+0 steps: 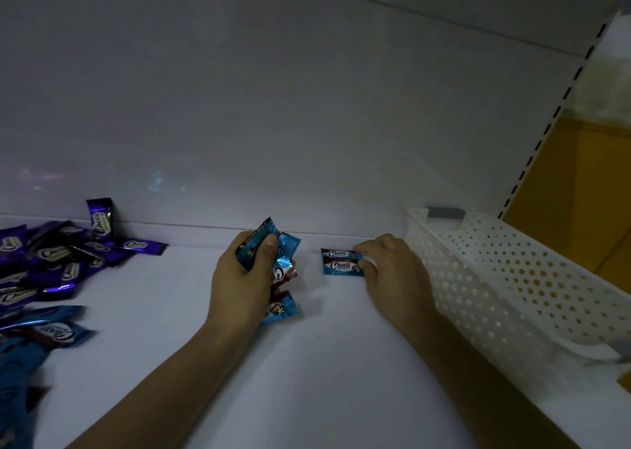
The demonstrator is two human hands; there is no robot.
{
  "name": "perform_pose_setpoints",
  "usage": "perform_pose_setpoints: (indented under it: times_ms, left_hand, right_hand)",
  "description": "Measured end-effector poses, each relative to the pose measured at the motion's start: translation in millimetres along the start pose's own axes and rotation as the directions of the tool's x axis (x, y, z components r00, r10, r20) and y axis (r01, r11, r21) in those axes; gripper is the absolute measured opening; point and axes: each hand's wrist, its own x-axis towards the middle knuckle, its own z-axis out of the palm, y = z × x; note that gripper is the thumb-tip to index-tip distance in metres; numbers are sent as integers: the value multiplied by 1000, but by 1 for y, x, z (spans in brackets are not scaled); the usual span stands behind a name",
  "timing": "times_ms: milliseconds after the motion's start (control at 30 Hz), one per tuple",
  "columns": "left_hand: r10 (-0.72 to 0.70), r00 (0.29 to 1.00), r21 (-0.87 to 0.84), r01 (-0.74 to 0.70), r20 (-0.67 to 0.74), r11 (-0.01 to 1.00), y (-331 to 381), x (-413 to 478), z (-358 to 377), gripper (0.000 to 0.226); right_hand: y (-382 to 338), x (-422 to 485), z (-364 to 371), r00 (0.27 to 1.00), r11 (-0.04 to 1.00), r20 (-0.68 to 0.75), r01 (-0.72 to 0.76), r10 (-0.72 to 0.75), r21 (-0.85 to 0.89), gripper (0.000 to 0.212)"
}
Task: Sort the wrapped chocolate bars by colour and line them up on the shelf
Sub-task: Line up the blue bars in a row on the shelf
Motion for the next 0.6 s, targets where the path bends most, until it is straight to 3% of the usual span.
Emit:
perform_pose_setpoints:
  times_ms: [200, 600]
  left_hand:
    - [11, 1000, -8, -11, 6, 1000, 0, 0, -1, 13]
    - [16, 1000, -20, -15, 19, 1000, 2, 0, 0, 12]
  right_hand:
    - [-8, -6, 2, 993, 988, 79, 99, -91, -115, 32]
    - [-1, -5, 1, 994, 994, 77, 86, -81, -68, 30]
